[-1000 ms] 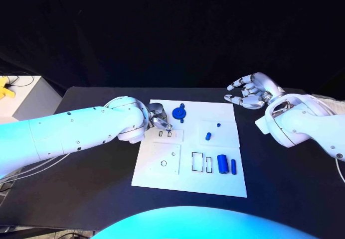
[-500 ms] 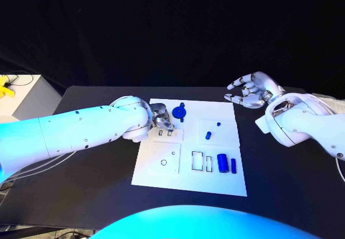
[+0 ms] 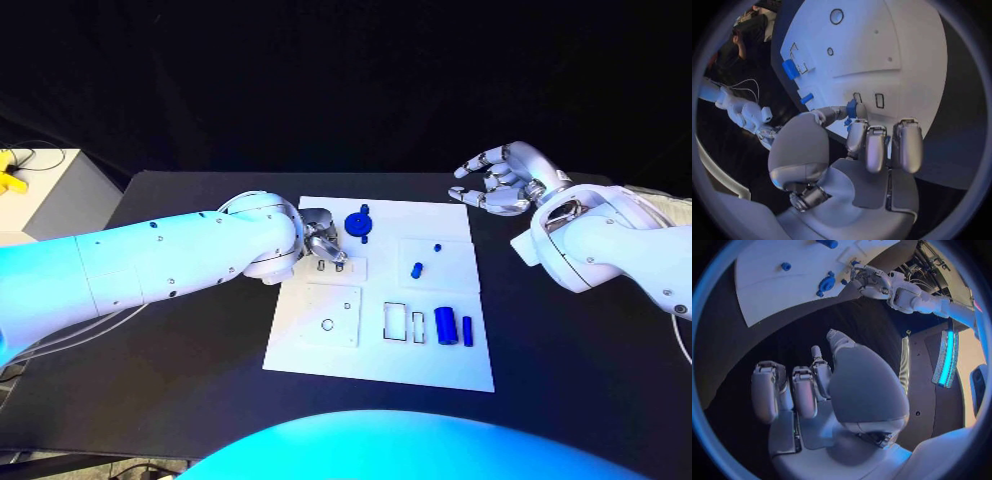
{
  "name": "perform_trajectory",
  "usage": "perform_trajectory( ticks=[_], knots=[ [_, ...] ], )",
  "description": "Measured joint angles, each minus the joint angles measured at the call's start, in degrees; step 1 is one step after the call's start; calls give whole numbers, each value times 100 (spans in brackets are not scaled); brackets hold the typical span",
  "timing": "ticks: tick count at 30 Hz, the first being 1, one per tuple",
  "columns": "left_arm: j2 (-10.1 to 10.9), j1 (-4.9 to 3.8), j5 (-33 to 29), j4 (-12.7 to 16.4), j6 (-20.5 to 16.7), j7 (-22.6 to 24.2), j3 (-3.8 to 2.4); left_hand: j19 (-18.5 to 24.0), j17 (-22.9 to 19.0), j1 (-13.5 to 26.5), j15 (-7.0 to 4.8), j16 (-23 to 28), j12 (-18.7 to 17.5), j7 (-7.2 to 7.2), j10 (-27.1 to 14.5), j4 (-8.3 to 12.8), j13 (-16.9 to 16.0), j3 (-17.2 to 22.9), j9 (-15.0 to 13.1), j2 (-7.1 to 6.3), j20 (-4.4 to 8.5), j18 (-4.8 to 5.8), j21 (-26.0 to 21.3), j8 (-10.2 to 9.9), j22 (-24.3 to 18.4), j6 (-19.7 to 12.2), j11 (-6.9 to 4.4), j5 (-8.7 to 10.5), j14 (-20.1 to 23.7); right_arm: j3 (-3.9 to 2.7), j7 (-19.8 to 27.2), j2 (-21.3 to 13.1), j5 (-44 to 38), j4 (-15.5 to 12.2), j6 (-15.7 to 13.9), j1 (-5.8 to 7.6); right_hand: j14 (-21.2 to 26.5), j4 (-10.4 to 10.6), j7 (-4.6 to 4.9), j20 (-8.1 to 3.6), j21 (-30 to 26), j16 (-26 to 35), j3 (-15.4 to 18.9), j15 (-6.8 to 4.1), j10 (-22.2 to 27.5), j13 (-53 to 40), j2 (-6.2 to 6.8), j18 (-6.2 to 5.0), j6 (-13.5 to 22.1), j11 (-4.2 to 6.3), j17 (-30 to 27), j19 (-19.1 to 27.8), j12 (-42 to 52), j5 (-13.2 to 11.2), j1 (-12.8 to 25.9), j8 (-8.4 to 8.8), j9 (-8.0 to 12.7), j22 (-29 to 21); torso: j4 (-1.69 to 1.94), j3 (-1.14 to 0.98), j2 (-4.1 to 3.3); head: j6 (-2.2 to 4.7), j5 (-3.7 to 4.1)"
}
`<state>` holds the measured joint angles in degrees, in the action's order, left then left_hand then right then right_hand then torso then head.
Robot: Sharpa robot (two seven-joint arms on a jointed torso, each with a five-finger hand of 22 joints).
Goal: Assemble the parts on the task board
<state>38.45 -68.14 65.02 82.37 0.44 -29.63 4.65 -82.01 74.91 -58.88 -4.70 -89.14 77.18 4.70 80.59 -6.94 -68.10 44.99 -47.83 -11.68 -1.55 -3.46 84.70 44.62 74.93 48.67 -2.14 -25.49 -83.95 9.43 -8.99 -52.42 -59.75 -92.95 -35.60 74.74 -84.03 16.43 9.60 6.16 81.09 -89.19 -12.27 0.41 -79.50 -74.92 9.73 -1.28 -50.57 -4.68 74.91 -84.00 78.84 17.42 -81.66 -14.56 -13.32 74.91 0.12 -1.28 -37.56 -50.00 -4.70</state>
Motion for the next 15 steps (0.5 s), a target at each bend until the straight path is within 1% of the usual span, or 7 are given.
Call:
perform_trajectory(
  ticks=[9, 14, 15],
  knots=[
    [-18, 0, 31, -11, 138, -6, 5, -21, 0, -1, 0, 0, 0, 0, 0, 16, 0, -17, 6, 1, 21, 0, 0, -1, 0, 0, 1, 10, 0, 0, -1, 4, 0, 2, 1, 0, 0, 0, 0, 0, 0, 0, 0, 0, 0, 1, 0, 0, 0, 0, 0, 0, 0, 0, 0, 0, 0, -1, -3, 1, -1, -1, -5],
    [-37, 12, 58, -32, 203, -10, 14, -21, 0, -1, 0, 0, 0, 0, 0, 16, 0, -17, 6, 1, 21, 0, 0, -1, -1, 0, 1, -23, 0, 0, -9, 4, 0, 2, 0, 0, 0, 15, 0, 0, 0, 0, -15, 0, 0, 1, 1, 0, 0, 0, 0, 0, 0, 0, 1, 0, 0, -1, -6, 1, -1, -1, -2],
    [-39, 12, 64, -35, 211, -10, 14, -21, 0, -1, 0, 0, 0, 0, 0, 16, 0, -17, 6, 1, 21, 0, 0, -1, -1, 0, 1, -25, 0, 0, -11, 3, 0, 1, 0, 0, 0, 21, 0, 0, 0, 0, -21, 0, 0, 1, 19, -1, 0, 0, 0, 0, 0, 0, 19, 0, 0, -1, -6, 1, -1, -1, -4]
  ],
)
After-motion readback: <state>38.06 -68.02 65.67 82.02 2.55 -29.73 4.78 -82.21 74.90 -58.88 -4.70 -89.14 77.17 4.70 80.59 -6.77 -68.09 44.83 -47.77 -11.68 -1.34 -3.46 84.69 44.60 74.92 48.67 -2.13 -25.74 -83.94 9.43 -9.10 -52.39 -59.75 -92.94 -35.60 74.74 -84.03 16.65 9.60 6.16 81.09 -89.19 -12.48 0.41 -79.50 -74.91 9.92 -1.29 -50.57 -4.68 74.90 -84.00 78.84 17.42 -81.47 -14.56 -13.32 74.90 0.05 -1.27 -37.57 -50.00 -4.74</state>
